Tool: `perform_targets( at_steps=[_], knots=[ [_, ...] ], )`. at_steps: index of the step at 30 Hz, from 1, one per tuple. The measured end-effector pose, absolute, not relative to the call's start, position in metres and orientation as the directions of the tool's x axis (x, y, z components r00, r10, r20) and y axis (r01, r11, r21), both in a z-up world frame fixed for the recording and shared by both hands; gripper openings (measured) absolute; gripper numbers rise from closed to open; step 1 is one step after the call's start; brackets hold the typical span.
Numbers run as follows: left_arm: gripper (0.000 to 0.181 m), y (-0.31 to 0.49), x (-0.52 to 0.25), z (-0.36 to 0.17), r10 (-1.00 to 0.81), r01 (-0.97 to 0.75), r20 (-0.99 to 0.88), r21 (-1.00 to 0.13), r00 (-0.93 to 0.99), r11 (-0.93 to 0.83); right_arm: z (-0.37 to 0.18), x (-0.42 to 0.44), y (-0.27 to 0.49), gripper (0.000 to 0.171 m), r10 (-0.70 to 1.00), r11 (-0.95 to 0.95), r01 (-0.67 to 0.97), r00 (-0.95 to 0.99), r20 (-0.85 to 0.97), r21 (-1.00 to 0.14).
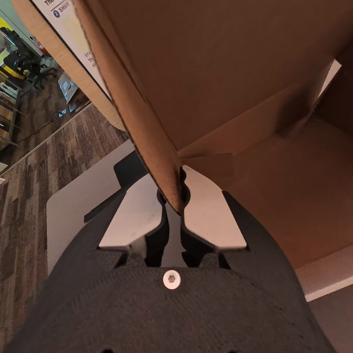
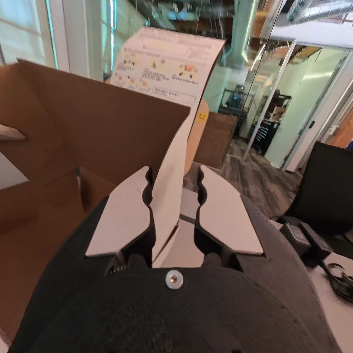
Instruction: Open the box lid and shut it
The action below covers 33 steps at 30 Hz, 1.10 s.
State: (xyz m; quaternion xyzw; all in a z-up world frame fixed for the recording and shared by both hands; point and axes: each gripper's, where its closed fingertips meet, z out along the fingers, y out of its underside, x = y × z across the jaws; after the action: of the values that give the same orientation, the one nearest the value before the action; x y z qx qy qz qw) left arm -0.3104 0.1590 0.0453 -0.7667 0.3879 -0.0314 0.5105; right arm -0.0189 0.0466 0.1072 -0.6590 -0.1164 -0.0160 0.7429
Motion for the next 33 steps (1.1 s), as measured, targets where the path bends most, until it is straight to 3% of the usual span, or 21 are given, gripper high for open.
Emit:
perform_targets(
  at_steps=[8,12,20,22,24,33],
  knots=[
    [0.007,0.161,-0.315,0.044,-0.600,-0.566,-0.356,-0.800,0.716,-0.201,0.131,-0.037,0.027,0.066,0.204,0.231,0.179,0.952,0.227,-0.956],
    [0.006,0.156,-0.318,0.045,-0.598,-0.578,-0.359,-0.786,0.716,-0.220,0.134,-0.046,-0.006,0.066,0.220,0.294,0.165,0.947,0.235,-0.941],
    [0.008,0.140,-0.326,0.051,-0.599,-0.616,-0.383,-0.749,0.704,-0.246,0.060,-0.044,0.018,0.067,0.231,0.046,0.222,0.946,0.227,-0.974],
    [0.007,0.136,-0.329,0.051,-0.601,-0.623,-0.383,-0.739,0.702,-0.256,0.043,-0.046,0.033,0.058,0.255,-0.037,0.252,0.938,0.235,-0.967],
    [0.008,0.133,-0.332,0.051,-0.611,-0.628,-0.375,-0.731,0.697,-0.268,0.019,-0.047,0.045,0.019,0.314,-0.168,0.327,0.912,0.263,-0.930],
    [0.012,0.135,-0.340,0.048,-0.626,-0.605,-0.325,-0.737,0.709,-0.302,0.029,-0.044,0.059,0.012,0.411,-0.468,0.454,0.871,0.267,-0.759]
  ],
)
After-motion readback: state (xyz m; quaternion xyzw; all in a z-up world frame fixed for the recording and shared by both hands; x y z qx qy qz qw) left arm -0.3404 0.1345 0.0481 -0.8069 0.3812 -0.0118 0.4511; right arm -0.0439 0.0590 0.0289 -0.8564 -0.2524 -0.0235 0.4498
